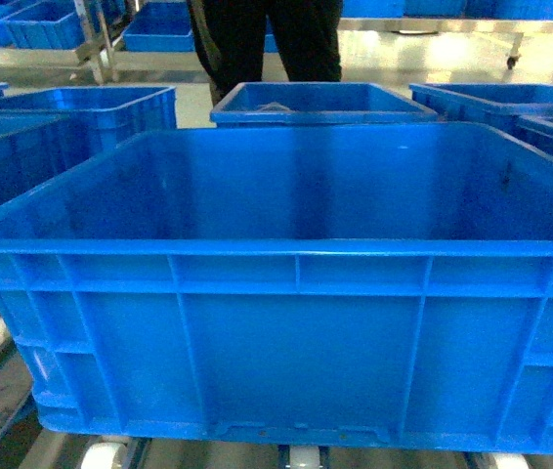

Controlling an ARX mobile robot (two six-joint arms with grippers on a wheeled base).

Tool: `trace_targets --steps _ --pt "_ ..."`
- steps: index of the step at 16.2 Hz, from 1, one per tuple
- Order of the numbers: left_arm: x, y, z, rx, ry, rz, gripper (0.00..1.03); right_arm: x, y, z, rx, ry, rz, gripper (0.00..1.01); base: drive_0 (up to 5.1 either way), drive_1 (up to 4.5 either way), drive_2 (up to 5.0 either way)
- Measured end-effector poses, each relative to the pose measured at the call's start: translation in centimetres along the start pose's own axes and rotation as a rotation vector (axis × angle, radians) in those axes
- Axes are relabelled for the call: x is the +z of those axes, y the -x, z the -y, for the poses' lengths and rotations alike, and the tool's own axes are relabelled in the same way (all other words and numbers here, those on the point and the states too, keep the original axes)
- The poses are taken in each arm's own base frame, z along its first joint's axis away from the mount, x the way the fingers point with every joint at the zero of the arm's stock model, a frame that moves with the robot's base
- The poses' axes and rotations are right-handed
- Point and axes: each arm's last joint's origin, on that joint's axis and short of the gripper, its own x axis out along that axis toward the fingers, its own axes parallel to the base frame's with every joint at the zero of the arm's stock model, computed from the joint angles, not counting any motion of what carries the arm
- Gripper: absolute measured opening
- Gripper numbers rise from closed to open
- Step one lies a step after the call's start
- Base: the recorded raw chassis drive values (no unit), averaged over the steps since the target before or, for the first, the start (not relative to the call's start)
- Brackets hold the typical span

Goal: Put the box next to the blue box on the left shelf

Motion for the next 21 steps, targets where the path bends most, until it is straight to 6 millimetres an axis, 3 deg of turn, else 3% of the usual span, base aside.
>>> trace_targets --steps 1,11,21 --pt "-0.21 0.58 0.00 0.000 0.000 -0.006 0.02 0.58 0.38 0.00 -0.002 0.000 0.066 0.02 0.0 0.00 0.0" --pt "-0.09 0.64 0.00 -0.001 -0.001 0.009 0.04 0.31 0.36 0.01 -0.003 0.000 0.044 0.04 0.0 0.00 0.0" --pt "-0.08 0.64 0.00 -0.001 -0.001 0.010 0.82 0.31 0.36 0.01 -0.003 0.000 0.044 0.82 0.0 0.00 0.0"
